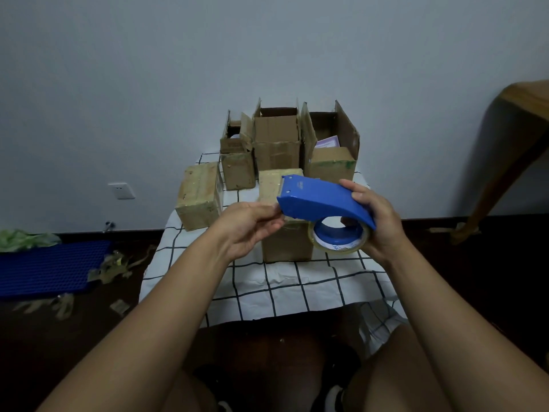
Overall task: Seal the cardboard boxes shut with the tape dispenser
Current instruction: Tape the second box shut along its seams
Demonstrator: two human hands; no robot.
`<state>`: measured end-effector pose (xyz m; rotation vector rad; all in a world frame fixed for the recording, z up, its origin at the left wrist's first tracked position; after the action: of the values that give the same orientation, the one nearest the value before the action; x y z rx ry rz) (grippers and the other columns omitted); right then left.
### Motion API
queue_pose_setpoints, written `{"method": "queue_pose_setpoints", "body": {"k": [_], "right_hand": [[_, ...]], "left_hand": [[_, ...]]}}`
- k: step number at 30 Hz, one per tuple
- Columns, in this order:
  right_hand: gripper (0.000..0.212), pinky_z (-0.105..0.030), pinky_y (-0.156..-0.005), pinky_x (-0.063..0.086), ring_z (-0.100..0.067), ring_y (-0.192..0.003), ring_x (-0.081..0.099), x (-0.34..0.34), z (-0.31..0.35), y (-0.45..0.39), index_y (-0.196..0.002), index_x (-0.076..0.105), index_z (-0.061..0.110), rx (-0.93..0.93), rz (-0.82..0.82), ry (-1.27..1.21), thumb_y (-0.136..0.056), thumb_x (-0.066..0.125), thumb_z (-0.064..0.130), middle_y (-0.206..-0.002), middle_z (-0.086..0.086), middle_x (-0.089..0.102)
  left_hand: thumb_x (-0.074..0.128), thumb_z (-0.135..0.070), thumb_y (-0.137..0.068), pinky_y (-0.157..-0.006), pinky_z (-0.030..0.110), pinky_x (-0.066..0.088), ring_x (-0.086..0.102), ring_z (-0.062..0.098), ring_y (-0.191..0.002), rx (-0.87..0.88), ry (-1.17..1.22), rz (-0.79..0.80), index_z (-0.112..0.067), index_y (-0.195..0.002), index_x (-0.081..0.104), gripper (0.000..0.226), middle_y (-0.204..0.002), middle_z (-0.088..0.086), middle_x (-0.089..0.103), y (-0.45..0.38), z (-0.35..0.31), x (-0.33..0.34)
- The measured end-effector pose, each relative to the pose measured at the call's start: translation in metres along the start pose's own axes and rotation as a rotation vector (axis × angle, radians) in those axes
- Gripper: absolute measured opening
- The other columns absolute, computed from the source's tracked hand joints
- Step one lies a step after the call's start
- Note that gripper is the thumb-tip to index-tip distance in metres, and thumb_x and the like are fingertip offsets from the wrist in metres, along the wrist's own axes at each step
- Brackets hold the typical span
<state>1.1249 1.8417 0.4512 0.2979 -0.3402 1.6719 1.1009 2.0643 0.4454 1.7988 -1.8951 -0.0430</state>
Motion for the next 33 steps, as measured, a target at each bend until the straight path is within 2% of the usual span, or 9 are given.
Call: {"method": "queue_pose_setpoints", "body": {"k": [4, 7, 10, 14, 20, 25, 28, 30, 33], "right_hand": [[0.029, -0.02, -0.073, 0.055, -0.008, -0.087, 0.07, 0.003, 0.013, 0.002, -0.096, 0.082, 0.028, -0.059, 0.076, 0.142, -0.081, 0.057, 0.021, -0.102, 0.007, 0.076], [0.027, -0.02, -0.076, 0.055, -0.007, -0.092, 0.069, 0.008, 0.017, 0.003, -0.097, 0.081, 0.032, -0.071, 0.14, 0.237, -0.082, 0.06, 0.022, -0.106, 0.011, 0.075], [0.027, -0.023, -0.078, 0.055, -0.008, -0.098, 0.068, 0.01, 0.021, 0.002, -0.099, 0.08, 0.037, -0.082, 0.17, 0.333, -0.082, 0.063, 0.025, -0.109, 0.015, 0.073], [0.027, -0.021, -0.075, 0.055, -0.004, -0.096, 0.067, 0.003, 0.035, 0.0, -0.098, 0.079, 0.042, -0.105, 0.171, 0.43, -0.082, 0.063, 0.028, -0.107, 0.021, 0.072], [0.027, -0.014, -0.067, 0.052, 0.002, -0.089, 0.066, -0.004, 0.057, -0.003, -0.094, 0.078, 0.049, -0.147, 0.197, 0.575, -0.082, 0.062, 0.031, -0.103, 0.023, 0.072], [0.025, -0.015, -0.069, 0.052, -0.003, -0.093, 0.065, 0.003, 0.071, -0.01, -0.093, 0.077, 0.052, -0.168, 0.257, 0.685, -0.084, 0.062, 0.033, -0.104, 0.022, 0.071], [0.031, -0.014, -0.072, 0.051, -0.006, -0.094, 0.065, 0.008, 0.072, -0.015, -0.095, 0.077, 0.049, -0.171, 0.299, 0.726, -0.093, 0.063, 0.022, -0.102, 0.022, 0.071], [0.033, -0.014, -0.073, 0.049, -0.005, -0.092, 0.064, 0.011, 0.073, -0.018, -0.097, 0.078, 0.043, -0.177, 0.305, 0.76, -0.096, 0.061, 0.015, -0.101, 0.022, 0.071], [0.03, -0.012, -0.07, 0.048, -0.002, -0.088, 0.064, 0.012, 0.076, -0.02, -0.099, 0.078, 0.039, -0.171, 0.307, 0.77, -0.097, 0.06, 0.015, -0.1, 0.021, 0.071]], "left_hand": [[0.057, -0.006, -0.095, -0.054, 0.021, 0.055, 0.074, 0.02, -0.078, 0.006, -0.109, -0.062, -0.005, -0.101, 0.066, 0.011, -0.093, 0.016, 0.075, -0.005, 0.0, -0.009], [0.055, -0.01, -0.097, -0.051, 0.021, 0.053, 0.073, 0.014, -0.07, 0.052, -0.285, -0.131, -0.013, -0.093, 0.067, 0.013, -0.083, 0.008, 0.075, -0.007, -0.008, -0.014], [0.056, -0.01, -0.095, -0.048, 0.019, 0.05, 0.069, 0.011, -0.06, 0.095, -0.39, -0.184, -0.012, -0.095, 0.068, 0.012, -0.075, 0.007, 0.074, -0.007, -0.015, -0.015], [0.061, -0.012, -0.094, -0.048, 0.018, 0.051, 0.067, 0.01, -0.058, 0.146, -0.424, -0.263, -0.01, -0.093, 0.069, 0.008, -0.069, 0.005, 0.072, -0.007, -0.026, -0.024], [0.062, -0.009, -0.094, -0.056, 0.02, 0.056, 0.066, 0.008, -0.056, 0.288, -0.507, -0.363, -0.007, -0.087, 0.068, 0.01, -0.062, 0.002, 0.071, -0.005, -0.042, -0.033], [0.065, -0.012, -0.093, -0.066, 0.025, 0.058, 0.07, 0.016, -0.07, 0.282, -0.505, -0.382, -0.004, -0.101, 0.062, 0.012, -0.083, 0.013, 0.074, -0.005, -0.028, -0.03], [0.064, -0.016, -0.093, -0.062, 0.026, 0.055, 0.07, 0.014, -0.07, 0.31, -0.498, -0.424, -0.011, -0.087, 0.064, 0.008, -0.085, 0.007, 0.075, -0.002, -0.025, -0.032], [0.067, -0.018, -0.091, -0.066, 0.028, 0.055, 0.068, 0.015, -0.074, 0.329, -0.465, -0.437, -0.015, -0.078, 0.064, 0.014, -0.086, 0.003, 0.074, -0.001, -0.023, -0.033], [0.071, -0.018, -0.088, -0.069, 0.028, 0.054, 0.062, 0.012, -0.073, 0.345, -0.438, -0.454, -0.017, -0.072, 0.066, 0.017, -0.073, -0.004, 0.068, -0.001, -0.023, -0.038]]}}
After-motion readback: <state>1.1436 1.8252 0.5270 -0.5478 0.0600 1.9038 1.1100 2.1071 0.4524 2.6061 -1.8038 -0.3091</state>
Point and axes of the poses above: each hand's wrist, its own y-axis away from the middle knuckle, its own x-axis out of the palm, z = x × y, the point moved 9 cm from there along -y, towards the middle knuckle
